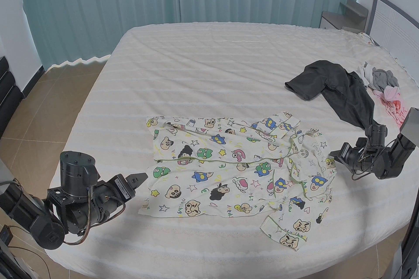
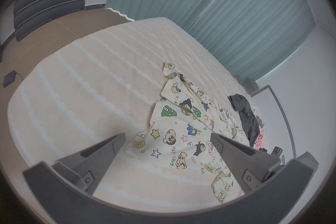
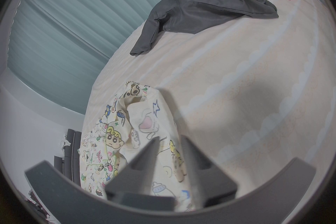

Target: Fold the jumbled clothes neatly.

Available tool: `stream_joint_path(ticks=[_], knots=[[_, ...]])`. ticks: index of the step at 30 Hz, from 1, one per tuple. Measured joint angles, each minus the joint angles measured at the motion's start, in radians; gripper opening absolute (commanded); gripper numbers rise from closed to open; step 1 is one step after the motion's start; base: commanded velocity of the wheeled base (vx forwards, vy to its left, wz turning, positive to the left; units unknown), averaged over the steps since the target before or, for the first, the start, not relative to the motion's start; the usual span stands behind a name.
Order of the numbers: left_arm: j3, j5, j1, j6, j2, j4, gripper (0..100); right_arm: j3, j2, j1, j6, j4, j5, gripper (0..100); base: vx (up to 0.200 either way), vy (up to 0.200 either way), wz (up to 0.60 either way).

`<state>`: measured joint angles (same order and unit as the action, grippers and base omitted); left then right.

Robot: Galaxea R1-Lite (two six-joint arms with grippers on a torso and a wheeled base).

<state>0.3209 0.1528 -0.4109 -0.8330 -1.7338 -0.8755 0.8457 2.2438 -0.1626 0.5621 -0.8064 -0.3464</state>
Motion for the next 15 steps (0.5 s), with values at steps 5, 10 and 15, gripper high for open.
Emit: stream_joint_path(ticks=[5,10,15], knots=[[0.002,0.0,-0.007,-0.004,-0.036,-0.008,100,-0.008,-0.002,-0.012,0.005,0.0,-0.03,100,0.0,0.0,0.0],[-0.002,0.001,-0.021,-0.007,-0.086,-0.034,100,-0.04,-0.033,-0.018,0.019,-0.009,-0.04,100,0.0,0.0,0.0],[-0.028,-0.003,-0.053,-0.053,-0.111,-0.033,100,-0.104,-0.082,-0.015,0.022,-0.015,-0.077,100,0.0,0.0,0.0]])
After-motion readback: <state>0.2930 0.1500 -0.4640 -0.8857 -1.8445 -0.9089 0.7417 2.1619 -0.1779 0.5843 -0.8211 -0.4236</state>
